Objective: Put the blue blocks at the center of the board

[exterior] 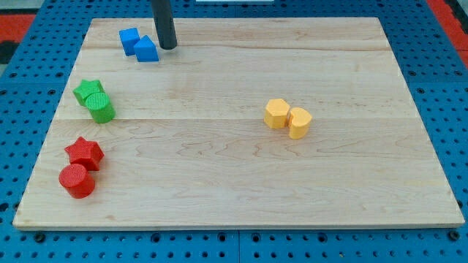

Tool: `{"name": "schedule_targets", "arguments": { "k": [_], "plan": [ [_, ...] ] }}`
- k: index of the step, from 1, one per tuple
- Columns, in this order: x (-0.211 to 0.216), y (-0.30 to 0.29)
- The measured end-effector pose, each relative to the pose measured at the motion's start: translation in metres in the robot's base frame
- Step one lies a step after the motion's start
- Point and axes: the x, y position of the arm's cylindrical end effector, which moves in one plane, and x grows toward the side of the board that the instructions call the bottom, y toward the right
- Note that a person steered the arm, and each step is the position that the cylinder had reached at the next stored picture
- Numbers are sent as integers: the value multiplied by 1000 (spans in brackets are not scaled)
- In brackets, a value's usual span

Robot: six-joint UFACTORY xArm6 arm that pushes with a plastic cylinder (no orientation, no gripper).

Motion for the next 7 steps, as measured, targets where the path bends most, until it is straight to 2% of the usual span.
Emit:
{"name": "schedule_targets", "arguments": {
  "k": [2,3,4,7],
  "plan": [
    [11,28],
    [26,62],
    [60,101],
    [75,104]
  ]
}}
